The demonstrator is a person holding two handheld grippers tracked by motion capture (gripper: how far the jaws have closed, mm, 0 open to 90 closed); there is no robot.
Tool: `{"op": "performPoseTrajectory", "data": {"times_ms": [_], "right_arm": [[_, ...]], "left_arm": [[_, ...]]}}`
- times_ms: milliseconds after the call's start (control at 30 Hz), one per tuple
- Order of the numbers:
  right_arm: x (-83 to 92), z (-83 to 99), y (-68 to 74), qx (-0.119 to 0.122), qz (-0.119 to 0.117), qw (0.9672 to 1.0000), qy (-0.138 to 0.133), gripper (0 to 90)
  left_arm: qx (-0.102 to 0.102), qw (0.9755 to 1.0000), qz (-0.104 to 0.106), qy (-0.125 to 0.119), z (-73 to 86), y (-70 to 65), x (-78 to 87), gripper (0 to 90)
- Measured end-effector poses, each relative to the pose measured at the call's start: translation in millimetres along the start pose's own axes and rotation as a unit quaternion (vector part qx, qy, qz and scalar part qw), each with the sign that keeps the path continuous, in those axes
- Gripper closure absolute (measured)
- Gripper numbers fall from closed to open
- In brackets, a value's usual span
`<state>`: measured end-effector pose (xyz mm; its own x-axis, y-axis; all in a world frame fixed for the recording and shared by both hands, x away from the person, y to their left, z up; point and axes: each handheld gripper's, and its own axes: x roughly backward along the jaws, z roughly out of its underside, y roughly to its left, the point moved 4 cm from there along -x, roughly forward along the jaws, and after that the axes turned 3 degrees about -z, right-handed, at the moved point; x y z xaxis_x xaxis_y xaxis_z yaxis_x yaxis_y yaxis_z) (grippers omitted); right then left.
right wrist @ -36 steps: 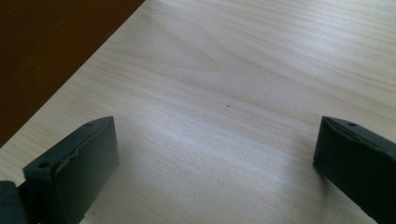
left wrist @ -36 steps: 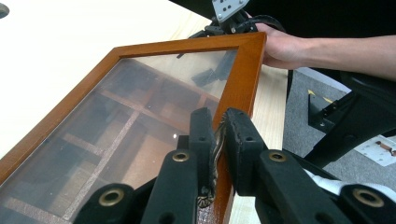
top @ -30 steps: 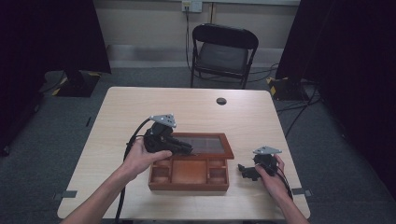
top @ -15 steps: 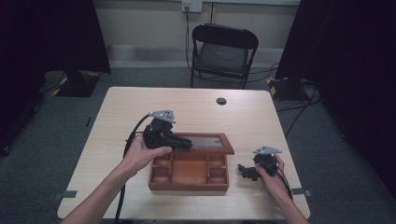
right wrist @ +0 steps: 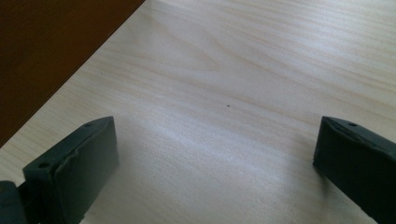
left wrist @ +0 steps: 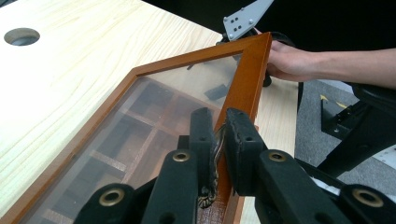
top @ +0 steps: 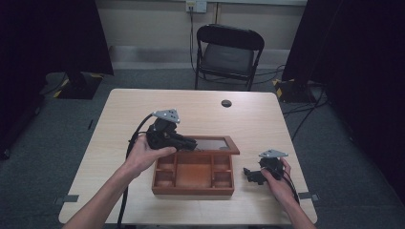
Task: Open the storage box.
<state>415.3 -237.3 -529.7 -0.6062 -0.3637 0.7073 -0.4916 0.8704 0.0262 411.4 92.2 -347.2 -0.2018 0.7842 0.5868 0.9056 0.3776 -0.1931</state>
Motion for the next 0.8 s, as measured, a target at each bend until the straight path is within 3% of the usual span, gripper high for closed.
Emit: {"op": "performPoseTrajectory", "data": {"times_ms": [800], "right_arm": [[0.0,0.0,0.0,0.000,0.000,1.0000,0.000,0.0]], "left_arm": [[-0.009,0.9998,-0.011,-0.011,-8.8,4.7,3.4,81.9]]}}
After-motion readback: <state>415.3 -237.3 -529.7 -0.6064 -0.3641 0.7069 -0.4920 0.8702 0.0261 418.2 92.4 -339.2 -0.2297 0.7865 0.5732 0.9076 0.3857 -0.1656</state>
